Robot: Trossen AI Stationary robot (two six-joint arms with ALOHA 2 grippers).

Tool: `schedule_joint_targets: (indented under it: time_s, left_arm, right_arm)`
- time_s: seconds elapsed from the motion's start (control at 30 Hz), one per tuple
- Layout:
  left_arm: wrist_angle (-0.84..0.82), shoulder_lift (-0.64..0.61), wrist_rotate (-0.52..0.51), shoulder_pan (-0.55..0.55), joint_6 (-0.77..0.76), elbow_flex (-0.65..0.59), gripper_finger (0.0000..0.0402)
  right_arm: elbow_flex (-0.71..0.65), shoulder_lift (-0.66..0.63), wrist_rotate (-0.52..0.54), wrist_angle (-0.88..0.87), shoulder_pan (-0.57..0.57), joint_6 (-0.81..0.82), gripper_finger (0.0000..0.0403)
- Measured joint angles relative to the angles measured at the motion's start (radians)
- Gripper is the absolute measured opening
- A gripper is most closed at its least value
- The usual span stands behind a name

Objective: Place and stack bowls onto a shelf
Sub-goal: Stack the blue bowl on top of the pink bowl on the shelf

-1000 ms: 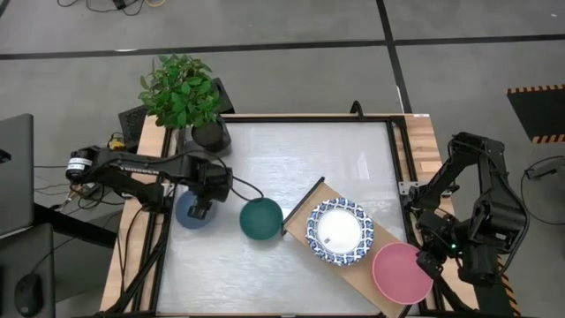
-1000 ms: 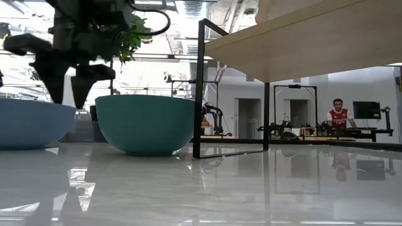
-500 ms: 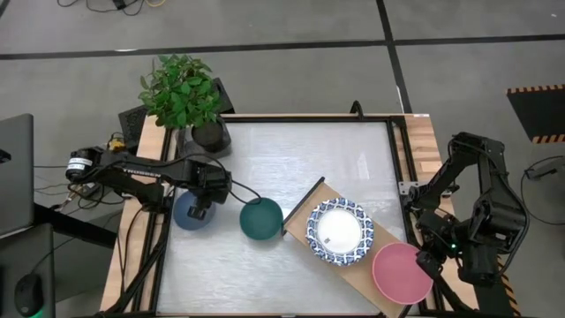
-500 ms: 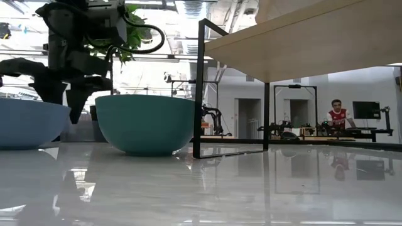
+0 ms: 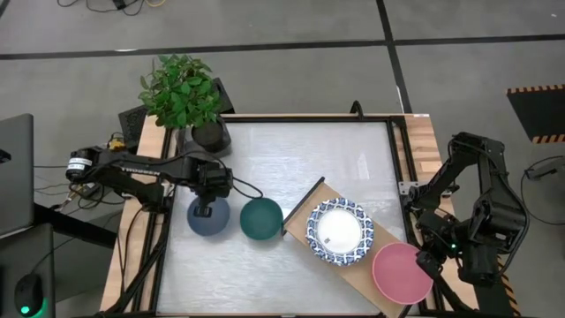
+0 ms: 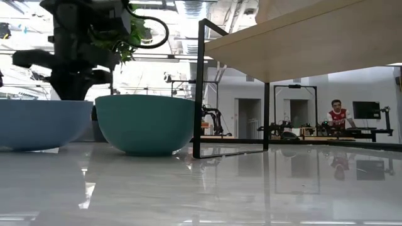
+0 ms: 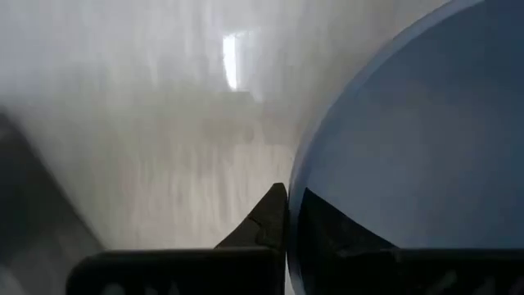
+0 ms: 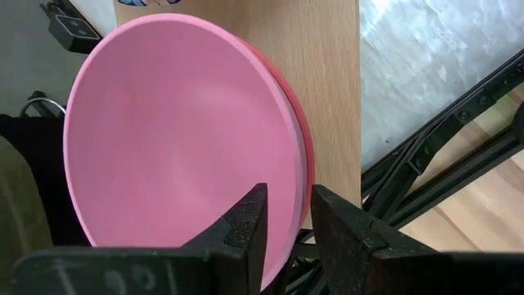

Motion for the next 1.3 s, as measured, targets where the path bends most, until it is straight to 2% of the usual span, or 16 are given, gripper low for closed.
schedule_joint_targets:
  time_s: [0.13, 0.3, 0.43, 0.6, 0.97, 1.1, 1.3]
  left_arm:
    - [-0.084, 0.001, 0.0, 0.0, -0.182, 0.042, 0.0001]
    - [-0.175, 0.001, 0.084, 0.001, -0.332, 0.075, 0.0001]
    - [-0.196, 0.001, 0.161, 0.001, -0.43, 0.108, 0.0001]
    - [-0.198, 0.001, 0.191, 0.001, -0.575, 0.183, 0.0001]
    - [-0.153, 0.001, 0.128, 0.001, -0.759, 0.391, 0.0]
    - [-0.046, 0.001, 0.058, 0.001, -0.844, 0.425, 0.0]
    - [0.115, 0.001, -0.074, 0.001, -0.856, 0.447, 0.0]
  right_arm:
    - [0.0, 0.0, 0.0, 0.0, 0.0, -0.001, 0.0123]
    - [0.0, 0.0, 0.009, 0.0, 0.0, -0.009, 0.0123]
    - [0.0, 0.0, 0.052, 0.0, 0.0, -0.041, 0.0123]
    - [0.0, 0.0, 0.061, 0.0, -0.007, -0.057, 0.0123]
    - [0.0, -0.002, 0.066, 0.0, -0.062, -0.177, 0.0123]
    - [0.0, -0.025, 0.106, 0.0, -0.086, -0.187, 0.0123]
    - [0.001, -0.085, 0.174, 0.0, -0.138, -0.228, 0.0123]
